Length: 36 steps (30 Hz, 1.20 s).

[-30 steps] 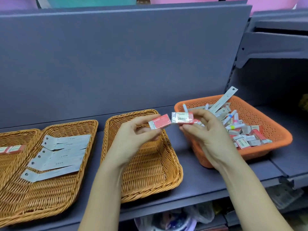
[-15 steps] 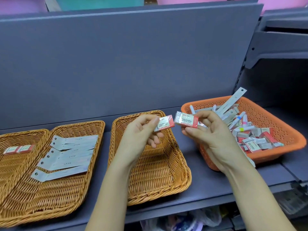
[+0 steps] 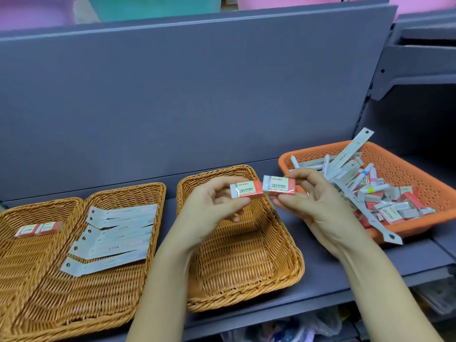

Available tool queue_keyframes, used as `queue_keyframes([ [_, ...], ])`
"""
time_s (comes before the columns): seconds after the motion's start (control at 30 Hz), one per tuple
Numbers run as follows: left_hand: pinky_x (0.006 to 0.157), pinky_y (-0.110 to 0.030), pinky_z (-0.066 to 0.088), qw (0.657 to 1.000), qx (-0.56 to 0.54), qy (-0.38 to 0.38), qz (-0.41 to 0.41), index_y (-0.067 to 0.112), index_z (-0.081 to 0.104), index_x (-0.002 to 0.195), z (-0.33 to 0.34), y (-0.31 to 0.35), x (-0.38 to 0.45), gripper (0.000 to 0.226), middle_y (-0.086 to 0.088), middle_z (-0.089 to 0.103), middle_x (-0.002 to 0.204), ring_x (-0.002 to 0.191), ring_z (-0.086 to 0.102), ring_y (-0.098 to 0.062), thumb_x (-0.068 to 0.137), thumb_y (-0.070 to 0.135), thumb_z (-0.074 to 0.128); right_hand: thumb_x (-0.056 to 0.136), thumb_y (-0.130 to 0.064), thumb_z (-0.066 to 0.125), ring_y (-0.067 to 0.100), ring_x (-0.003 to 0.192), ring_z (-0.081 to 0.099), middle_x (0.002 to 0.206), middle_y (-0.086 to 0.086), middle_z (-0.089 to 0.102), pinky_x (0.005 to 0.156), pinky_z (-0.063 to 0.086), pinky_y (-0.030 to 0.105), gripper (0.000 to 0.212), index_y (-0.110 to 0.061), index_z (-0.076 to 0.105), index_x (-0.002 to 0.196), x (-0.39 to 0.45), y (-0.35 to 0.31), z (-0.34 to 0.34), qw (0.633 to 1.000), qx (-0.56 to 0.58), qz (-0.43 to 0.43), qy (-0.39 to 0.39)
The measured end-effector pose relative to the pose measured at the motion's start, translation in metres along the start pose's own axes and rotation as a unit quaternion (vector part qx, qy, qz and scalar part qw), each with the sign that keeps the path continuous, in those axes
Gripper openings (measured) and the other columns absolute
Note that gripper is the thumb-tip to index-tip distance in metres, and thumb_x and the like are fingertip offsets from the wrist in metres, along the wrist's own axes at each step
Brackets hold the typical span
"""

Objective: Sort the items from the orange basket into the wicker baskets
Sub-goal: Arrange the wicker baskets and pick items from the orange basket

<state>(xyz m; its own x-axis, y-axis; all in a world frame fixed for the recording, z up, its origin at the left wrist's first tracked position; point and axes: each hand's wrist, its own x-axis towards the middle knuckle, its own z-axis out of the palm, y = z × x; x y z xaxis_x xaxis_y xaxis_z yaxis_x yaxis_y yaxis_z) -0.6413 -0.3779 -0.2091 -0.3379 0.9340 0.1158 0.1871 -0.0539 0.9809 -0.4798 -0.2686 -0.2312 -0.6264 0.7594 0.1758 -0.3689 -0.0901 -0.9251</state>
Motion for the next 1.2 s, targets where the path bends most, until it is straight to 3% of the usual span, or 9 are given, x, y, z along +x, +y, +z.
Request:
queue_keyframes([
  [0.13, 0.071, -0.01, 0.044, 0.983, 0.176, 0.031, 0.044, 0.044, 0.063, 0.1, -0.013, -0.004, -0.004, 0.029, 0.013, 0.057, 0.101, 0.088, 0.05, -0.003, 0.079, 0.026, 0.073, 0.069, 0.006, 0.067, 0.014, 0.079, 0.069, 0.083, -0.001, 0.073, 0.082, 0.056, 0.026, 0.036, -0.013, 0.058, 0.098, 0.002, -0.001, 0.002, 0.996, -0.082, 0.002, -0.021],
  [0.23, 0.068, -0.011, 0.039, 0.967, 0.246, 0.043, 0.051, 0.045, 0.062, 0.102, -0.018, -0.007, -0.012, 0.031, 0.015, 0.054, 0.097, 0.082, 0.045, 0.0, 0.078, 0.029, 0.074, 0.075, 0.015, 0.064, 0.013, 0.079, 0.07, 0.083, -0.001, 0.073, 0.078, 0.055, 0.02, 0.037, -0.014, 0.057, 0.096, 0.003, 0.003, 0.004, 0.99, -0.132, 0.009, -0.051],
  [0.47, 0.066, -0.011, 0.037, 0.941, 0.3, 0.154, 0.036, 0.042, 0.063, 0.097, -0.035, -0.01, -0.052, 0.033, 0.015, 0.051, 0.082, 0.073, 0.047, -0.003, 0.076, 0.022, 0.077, 0.073, 0.004, 0.074, 0.006, 0.087, 0.068, 0.095, -0.007, 0.07, 0.083, 0.053, 0.028, 0.035, -0.024, 0.061, 0.09, 0.006, 0.017, 0.026, 0.957, -0.266, -0.006, -0.117],
  [0.7, 0.068, -0.014, 0.04, 0.913, 0.324, 0.246, 0.03, 0.045, 0.059, 0.093, -0.077, -0.012, -0.103, 0.038, 0.015, 0.061, 0.091, 0.072, 0.049, -0.005, 0.076, 0.017, 0.077, 0.071, -0.001, 0.077, -0.006, 0.082, 0.063, 0.09, -0.016, 0.066, 0.075, 0.049, 0.013, 0.038, -0.03, 0.06, 0.087, 0.002, 0.033, 0.088, 0.929, -0.322, -0.053, -0.173],
  [0.83, 0.065, -0.009, 0.036, 0.895, 0.362, 0.26, 0.015, 0.035, 0.064, 0.101, -0.117, -0.013, -0.132, 0.031, 0.026, 0.052, 0.084, 0.074, 0.048, -0.004, 0.076, 0.02, 0.077, 0.07, 0.003, 0.076, -0.012, 0.079, 0.059, 0.089, -0.015, 0.065, 0.071, 0.044, 0.004, 0.036, -0.025, 0.062, 0.088, -0.002, 0.049, 0.136, 0.925, -0.318, -0.076, -0.192],
  [0.97, 0.064, -0.011, 0.036, 0.881, 0.398, 0.256, -0.003, 0.032, 0.065, 0.109, -0.168, -0.019, -0.154, 0.033, 0.022, 0.051, 0.085, 0.075, 0.047, -0.004, 0.078, 0.025, 0.076, 0.072, -0.001, 0.076, -0.013, 0.081, 0.058, 0.09, -0.016, 0.064, 0.067, 0.041, 0.001, 0.033, -0.026, 0.062, 0.089, -0.005, 0.068, 0.189, 0.918, -0.335, -0.091, -0.195],
  [1.1, 0.068, -0.019, 0.039, 0.88, 0.406, 0.246, 0.009, 0.034, 0.066, 0.107, -0.221, -0.023, -0.173, 0.033, 0.015, 0.057, 0.091, 0.074, 0.047, -0.006, 0.077, 0.024, 0.076, 0.071, -0.01, 0.079, 0.0, 0.09, 0.059, 0.094, -0.017, 0.06, 0.075, 0.046, 0.012, 0.039, -0.039, 0.057, 0.084, -0.006, 0.087, 0.24, 0.902, -0.375, -0.118, -0.178],
  [1.2, 0.071, -0.026, 0.042, 0.88, 0.412, 0.236, 0.009, 0.037, 0.065, 0.106, -0.255, -0.028, -0.181, 0.032, 0.009, 0.061, 0.097, 0.074, 0.047, -0.007, 0.077, 0.027, 0.075, 0.074, -0.011, 0.078, 0.0, 0.088, 0.057, 0.096, -0.012, 0.061, 0.075, 0.045, 0.009, 0.034, -0.034, 0.058, 0.088, -0.005, 0.1, 0.271, 0.9, -0.383, -0.112, -0.175],
])
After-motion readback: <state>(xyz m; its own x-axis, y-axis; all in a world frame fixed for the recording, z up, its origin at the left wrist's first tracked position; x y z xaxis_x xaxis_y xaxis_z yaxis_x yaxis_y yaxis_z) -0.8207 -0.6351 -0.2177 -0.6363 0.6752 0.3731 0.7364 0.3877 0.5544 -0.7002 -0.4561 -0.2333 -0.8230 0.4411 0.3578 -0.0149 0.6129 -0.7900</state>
